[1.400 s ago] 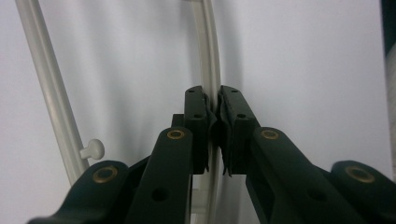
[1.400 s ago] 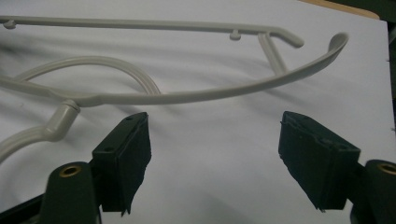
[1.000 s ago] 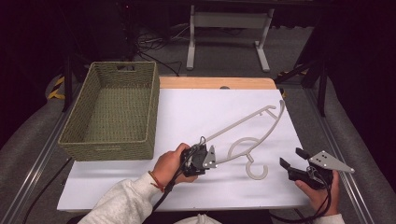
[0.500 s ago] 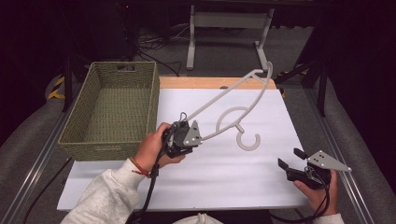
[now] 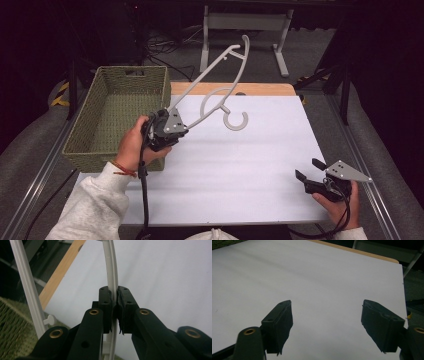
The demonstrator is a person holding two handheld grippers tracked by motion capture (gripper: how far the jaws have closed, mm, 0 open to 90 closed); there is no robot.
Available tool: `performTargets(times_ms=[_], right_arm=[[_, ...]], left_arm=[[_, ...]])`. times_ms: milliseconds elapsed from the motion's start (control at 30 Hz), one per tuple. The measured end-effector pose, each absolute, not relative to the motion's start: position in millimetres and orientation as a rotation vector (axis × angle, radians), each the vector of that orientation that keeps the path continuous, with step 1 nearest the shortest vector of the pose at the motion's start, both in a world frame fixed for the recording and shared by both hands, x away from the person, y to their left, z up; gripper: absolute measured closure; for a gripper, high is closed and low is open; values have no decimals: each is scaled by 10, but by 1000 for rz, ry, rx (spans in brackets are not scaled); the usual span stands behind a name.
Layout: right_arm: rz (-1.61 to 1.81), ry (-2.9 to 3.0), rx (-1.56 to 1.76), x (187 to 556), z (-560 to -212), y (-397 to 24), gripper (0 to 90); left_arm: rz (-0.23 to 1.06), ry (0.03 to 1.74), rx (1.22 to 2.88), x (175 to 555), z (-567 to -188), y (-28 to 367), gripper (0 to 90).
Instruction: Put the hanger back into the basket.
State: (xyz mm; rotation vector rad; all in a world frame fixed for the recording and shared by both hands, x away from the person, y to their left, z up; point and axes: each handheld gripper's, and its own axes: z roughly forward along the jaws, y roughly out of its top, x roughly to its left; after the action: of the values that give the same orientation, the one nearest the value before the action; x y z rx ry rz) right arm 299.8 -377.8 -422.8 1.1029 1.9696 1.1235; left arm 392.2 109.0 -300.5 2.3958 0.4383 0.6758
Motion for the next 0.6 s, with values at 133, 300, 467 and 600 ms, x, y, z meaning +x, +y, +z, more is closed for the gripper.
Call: performTargets(times_ms=[133, 300, 467, 600], right_arm=[[1120, 1966, 1107, 3002, -4230, -3778, 257], [1120, 1969, 1106, 3003, -4231, -3775, 257], [1118, 1974, 1102, 3003, -4232, -3767, 256], [1120, 1970, 1103, 3001, -4230, -3773, 256]], left_arm=[[693, 505, 2403, 4018, -2995, 1256, 830], [689, 576, 2395, 4139, -2987, 1434, 829], [694, 668, 2387, 4260, -3033, 1626, 829], [674, 724, 2364, 4323, -3084, 1778, 829]])
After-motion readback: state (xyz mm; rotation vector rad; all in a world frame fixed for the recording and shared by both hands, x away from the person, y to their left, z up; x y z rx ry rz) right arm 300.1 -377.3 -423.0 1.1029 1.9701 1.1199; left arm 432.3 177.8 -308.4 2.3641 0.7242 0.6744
